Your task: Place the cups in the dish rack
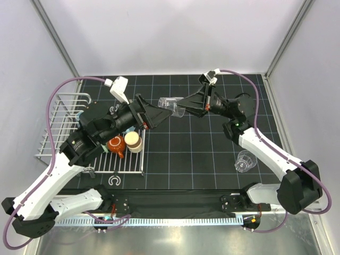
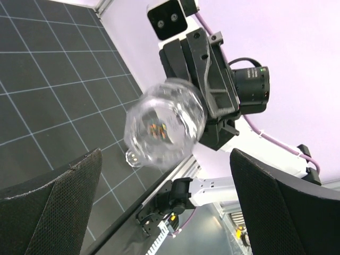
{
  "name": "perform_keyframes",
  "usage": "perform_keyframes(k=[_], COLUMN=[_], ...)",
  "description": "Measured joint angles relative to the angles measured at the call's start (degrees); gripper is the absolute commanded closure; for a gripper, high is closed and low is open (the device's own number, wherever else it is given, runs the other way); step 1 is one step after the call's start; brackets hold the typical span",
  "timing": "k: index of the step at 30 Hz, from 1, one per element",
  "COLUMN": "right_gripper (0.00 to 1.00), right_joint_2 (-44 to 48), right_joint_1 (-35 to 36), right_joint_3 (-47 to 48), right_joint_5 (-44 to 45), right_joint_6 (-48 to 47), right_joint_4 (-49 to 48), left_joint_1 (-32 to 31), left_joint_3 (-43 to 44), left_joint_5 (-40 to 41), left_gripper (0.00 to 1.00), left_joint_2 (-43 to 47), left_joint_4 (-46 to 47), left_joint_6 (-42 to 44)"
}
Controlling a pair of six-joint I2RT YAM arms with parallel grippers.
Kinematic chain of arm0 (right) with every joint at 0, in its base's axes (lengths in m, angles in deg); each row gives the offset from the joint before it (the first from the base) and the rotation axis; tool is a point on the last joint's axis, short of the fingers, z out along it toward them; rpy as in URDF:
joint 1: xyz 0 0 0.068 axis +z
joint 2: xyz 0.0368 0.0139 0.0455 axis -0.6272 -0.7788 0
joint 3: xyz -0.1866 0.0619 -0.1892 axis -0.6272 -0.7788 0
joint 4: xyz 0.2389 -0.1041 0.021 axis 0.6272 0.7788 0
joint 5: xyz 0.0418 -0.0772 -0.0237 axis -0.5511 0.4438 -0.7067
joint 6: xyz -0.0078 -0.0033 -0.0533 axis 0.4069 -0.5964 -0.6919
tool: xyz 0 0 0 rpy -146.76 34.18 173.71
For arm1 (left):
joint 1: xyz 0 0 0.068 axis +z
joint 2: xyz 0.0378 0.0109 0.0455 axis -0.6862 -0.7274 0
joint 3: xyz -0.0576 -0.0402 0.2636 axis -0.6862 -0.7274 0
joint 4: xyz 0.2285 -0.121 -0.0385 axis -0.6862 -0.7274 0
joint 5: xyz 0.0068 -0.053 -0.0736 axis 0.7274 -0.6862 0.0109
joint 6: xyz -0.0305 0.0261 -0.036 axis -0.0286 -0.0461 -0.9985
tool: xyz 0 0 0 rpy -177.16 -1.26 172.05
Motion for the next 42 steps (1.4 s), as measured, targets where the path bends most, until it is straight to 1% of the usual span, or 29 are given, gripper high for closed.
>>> perform_keyframes(k=[6,11,12,13,15,19,21,22,24,25,27,28,29,30,31,32,33,35,36,37,38,39,40,41,42], right_gripper=[0.96,0.96,0.96,0.96,0.96,0.96,0.96,0.96,0.96,0.96,0.96,0.96,0.96,0.93,0.87,0.80,0.67,0.55,0.41,0.35,0.30,0.22,0.21,0.20,0.18], right_joint_2=[-0.1,-0.1,-0.1,-0.1,-0.1,-0.1,-0.1,-0.1,-0.1,-0.1,-0.1,-0.1,-0.1,-0.1,-0.1,-0.1,-0.1,-0.1,-0.1,0.1,0.2,0.5,0.9,1.0,1.1], right_joint_1=[1.9,2.5,2.5,2.6,2.6,2.8,2.8,2.9,2.9,2.9,2.9,2.8,2.8,2.8,2.8,2.8,2.8,2.9,3.0,3.0,3.0,3.0,3.0,3.0,2.9], right_joint_3=[-1.3,-3.7,-4.0,-4.1,-4.2,-4.2,-4.2,-4.2,-4.2,-4.2,-4.2,-4.2,-4.2,-4.2,-4.2,-4.2,-4.2,-4.2,-4.2,-4.0,-3.8,-3.0,-0.9,0.9,3.9], right_joint_5=[-0.9,-1.1,-1.1,-1.1,-1.1,-1.1,-1.1,-1.1,-1.1,-1.0,-1.0,-1.0,-1.0,-1.0,-1.0,-1.1,-1.0,-1.2,-1.4,-1.6,-1.8,-2.0,-1.5,-0.8,1.1], right_joint_6=[1.0,1.0,1.0,1.0,1.2,1.2,1.2,1.2,1.3,1.4,1.6,1.7,1.8,1.7,1.7,1.7,1.3,0.0,-1.0,-3.0,-6.0,-10.0,-15.6,-20.3,-26.6], right_joint_4=[-3.8,-4.9,-5.0,-5.0,-5.6,-6.5,-6.6,-6.7,-7.5,-7.9,-8.7,-8.7,-8.7,-8.7,-8.7,-8.5,-8.2,-6.1,-4.2,-1.1,2.7,8.9,18.6,25.6,35.7], left_joint_1=[0.0,0.0,0.0,0.0,0.0,0.2,0.2,0.2,0.4,0.6,0.8,0.8,0.8,0.8,0.8,0.8,0.8,0.6,0.4,0.3,0.3,0.2,0.2,0.2,0.2], left_joint_3=[0.0,0.0,0.0,0.0,0.0,0.0,0.0,0.0,0.0,0.0,0.0,0.0,0.0,0.0,0.0,0.1,0.3,1.5,2.3,3.2,4.2,5.2,6.2,7.3,8.5], left_joint_5=[-0.6,-1.3,-1.5,-1.7,-1.9,-2.5,-2.6,-2.7,-2.9,-2.9,-3.0,-3.0,-3.0,-3.0,-3.0,-2.9,-2.9,-2.9,-2.7,-2.0,-1.1,0.3,2.4,4.7,7.1], left_gripper=[0.02,0.09,0.11,0.16,0.19,0.19,0.23,0.33,0.42,0.52,0.59,0.72,0.79,0.87,1.00,1.00,0.99,1.00,1.00,1.00,1.00,1.00,1.00,1.00,1.00], left_joint_2=[-0.4,-0.4,-0.4,-0.4,-0.4,-0.4,-0.4,-0.4,-0.4,-0.5,-0.5,-0.5,-0.5,-0.5,-0.5,-0.5,-0.6,-1.1,-1.4,-1.7,-1.9,-2.1,-2.1,-2.1,-2.1], left_joint_4=[1.1,1.9,2.1,2.2,2.1,2.2,2.2,2.2,2.1,2.0,1.7,1.8,1.7,1.7,1.6,1.3,0.7,-1.4,-3.0,-4.8,-7.1,-9.6,-12.2,-15.1,-18.6], left_joint_6=[-1.3,-2.3,-2.6,-2.9,-3.1,-3.8,-4.3,-4.5,-4.5,-4.5,-4.3,-4.1,-4.2,-4.2,-4.2,-4.1,-4.0,-3.2,-2.7,-2.1,-1.1,0.0,0.7,1.7,2.3])
